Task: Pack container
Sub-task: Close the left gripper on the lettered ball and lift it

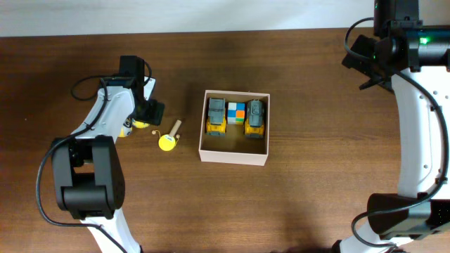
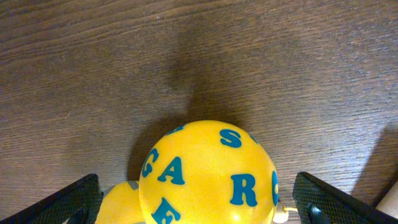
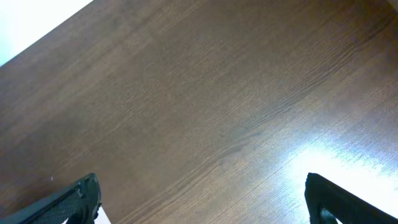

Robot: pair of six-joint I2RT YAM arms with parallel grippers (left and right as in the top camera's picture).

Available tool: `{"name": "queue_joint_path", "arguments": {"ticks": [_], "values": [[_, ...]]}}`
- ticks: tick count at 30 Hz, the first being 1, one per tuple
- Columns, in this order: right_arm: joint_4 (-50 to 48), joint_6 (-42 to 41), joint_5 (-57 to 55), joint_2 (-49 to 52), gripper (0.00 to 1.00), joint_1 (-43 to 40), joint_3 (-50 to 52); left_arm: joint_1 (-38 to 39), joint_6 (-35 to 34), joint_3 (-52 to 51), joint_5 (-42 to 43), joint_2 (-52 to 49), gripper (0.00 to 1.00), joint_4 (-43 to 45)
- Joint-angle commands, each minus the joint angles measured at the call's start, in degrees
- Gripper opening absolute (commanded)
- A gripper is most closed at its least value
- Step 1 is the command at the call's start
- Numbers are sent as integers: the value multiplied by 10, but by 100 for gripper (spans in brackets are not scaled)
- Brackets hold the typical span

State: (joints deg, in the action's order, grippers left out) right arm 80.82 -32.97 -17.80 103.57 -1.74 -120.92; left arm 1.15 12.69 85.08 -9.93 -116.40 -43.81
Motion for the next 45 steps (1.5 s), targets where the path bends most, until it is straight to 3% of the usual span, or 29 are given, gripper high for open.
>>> {"name": "queue_joint_path", "arguments": {"ticks": [1,23,27,28,34,35,43,45], "values": [[0,-3,-9,2,99,-2,-2,-2,7,11,-4,-9,100,4],[0,-3,-9,2,99,-2,-2,-2,9,11,48,-9,100,12],[0,-3,-9,2,99,-2,-2,-2,9,11,48,-9,89,7],[0,-3,-9,2,99,-2,-2,-2,9,10,48,-9,83,7],[0,-3,-9,2,99,-2,-2,-2,9,10,47,-9,70,1],[0,-3,-9,2,99,-2,-2,-2,9,10,47,-9,63,-2],[0,-3,-9,2,99,-2,-2,-2,9,10,48,-9,34,-18],[0,-3,-9,2,99,-2,-2,-2,9,10,48,-9,31,-21]]}}
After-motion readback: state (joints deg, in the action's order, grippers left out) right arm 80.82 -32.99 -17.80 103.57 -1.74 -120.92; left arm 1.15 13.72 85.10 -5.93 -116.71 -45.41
